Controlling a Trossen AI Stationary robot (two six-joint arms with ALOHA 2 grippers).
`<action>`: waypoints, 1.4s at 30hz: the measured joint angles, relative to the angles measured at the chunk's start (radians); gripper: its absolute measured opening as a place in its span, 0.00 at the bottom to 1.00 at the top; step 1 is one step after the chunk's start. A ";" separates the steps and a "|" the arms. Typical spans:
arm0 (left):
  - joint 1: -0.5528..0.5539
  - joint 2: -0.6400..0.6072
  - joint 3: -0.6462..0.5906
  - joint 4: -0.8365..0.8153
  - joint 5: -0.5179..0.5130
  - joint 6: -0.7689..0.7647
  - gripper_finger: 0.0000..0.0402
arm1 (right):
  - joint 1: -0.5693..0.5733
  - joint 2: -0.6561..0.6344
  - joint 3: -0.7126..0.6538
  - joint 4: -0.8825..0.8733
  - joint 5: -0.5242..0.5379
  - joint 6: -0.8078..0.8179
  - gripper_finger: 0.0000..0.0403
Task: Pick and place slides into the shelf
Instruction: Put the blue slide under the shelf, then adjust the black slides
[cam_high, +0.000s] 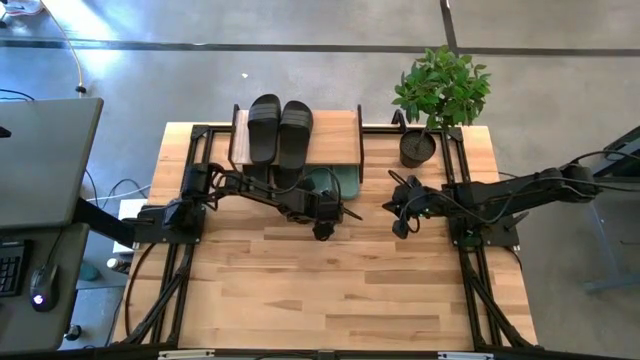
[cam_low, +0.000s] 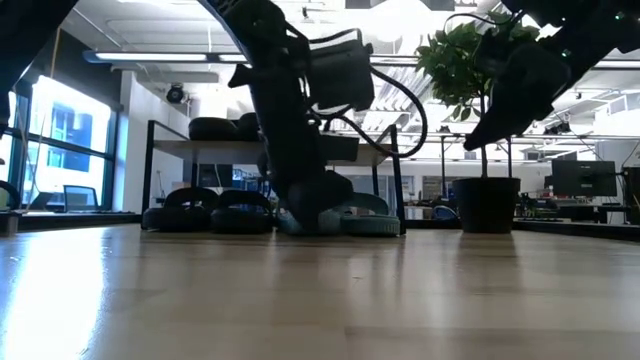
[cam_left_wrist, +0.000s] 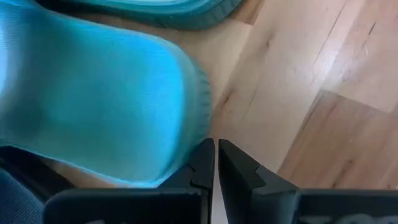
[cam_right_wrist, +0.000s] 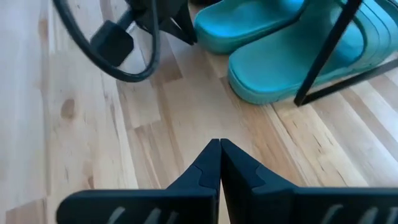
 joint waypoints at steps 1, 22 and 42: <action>0.003 0.000 0.000 0.001 -0.001 0.000 0.03 | 0.000 0.000 0.000 0.003 -0.005 -0.001 0.00; -0.106 -0.008 0.153 -0.172 0.049 0.087 0.03 | 0.000 0.000 0.000 0.003 -0.034 -0.003 0.00; -0.215 -0.134 0.037 -0.668 -0.053 -0.196 0.03 | 0.000 0.000 0.002 0.013 -0.074 0.002 0.00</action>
